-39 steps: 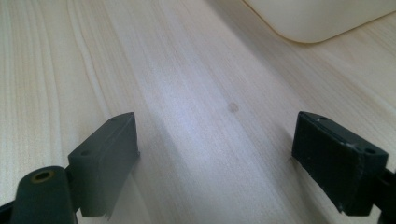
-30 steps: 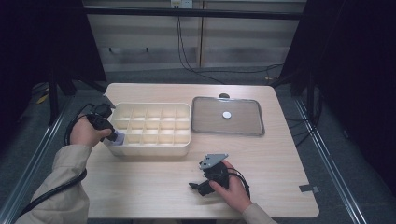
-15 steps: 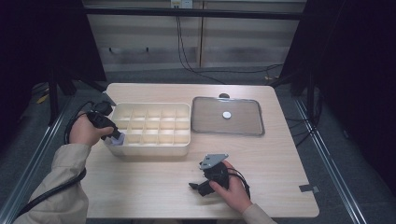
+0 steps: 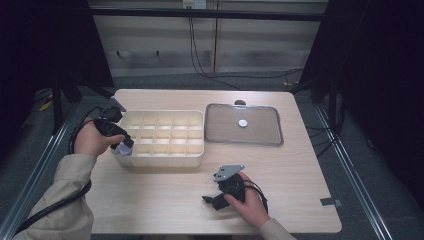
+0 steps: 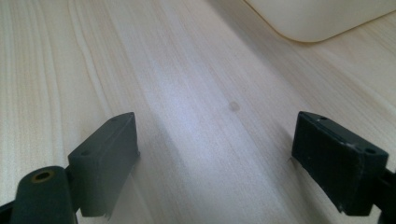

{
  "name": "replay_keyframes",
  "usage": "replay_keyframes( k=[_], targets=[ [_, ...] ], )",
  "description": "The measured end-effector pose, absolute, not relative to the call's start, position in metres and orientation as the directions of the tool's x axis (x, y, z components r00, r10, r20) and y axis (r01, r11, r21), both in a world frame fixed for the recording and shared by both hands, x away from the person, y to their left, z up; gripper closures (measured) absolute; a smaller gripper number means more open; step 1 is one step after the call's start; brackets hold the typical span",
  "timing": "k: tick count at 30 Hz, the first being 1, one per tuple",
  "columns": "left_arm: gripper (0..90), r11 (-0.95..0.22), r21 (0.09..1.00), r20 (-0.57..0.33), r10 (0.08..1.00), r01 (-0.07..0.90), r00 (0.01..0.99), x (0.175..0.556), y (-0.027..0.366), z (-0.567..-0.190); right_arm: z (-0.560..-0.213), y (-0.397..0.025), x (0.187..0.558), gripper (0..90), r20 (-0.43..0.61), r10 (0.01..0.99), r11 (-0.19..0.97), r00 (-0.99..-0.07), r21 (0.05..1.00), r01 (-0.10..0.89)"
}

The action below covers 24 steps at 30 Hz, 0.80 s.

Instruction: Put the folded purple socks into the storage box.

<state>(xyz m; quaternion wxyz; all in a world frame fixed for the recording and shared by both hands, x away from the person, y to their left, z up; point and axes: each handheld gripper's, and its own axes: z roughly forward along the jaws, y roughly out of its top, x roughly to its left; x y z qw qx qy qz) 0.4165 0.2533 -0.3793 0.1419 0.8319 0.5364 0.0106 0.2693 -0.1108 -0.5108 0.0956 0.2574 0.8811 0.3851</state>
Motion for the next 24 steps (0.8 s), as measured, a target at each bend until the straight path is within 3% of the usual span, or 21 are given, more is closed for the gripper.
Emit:
replay_keyframes(
  k=[8, 24],
  targets=[
    [37.5, -0.397, 0.267, -0.135, 0.887, 0.878, 0.442, 0.413, 0.25, -0.375, -0.511, -0.111, 0.269, 13.7, 0.03, 0.527, 0.571, -0.849, 0.728, 0.38],
    [34.7, -0.425, 0.279, -0.147, 0.867, 0.861, 0.475, 0.403, 0.247, -0.37, -0.511, -0.11, 0.27, 12.9, 0.031, 0.524, 0.57, -0.851, 0.73, 0.378]
  ],
)
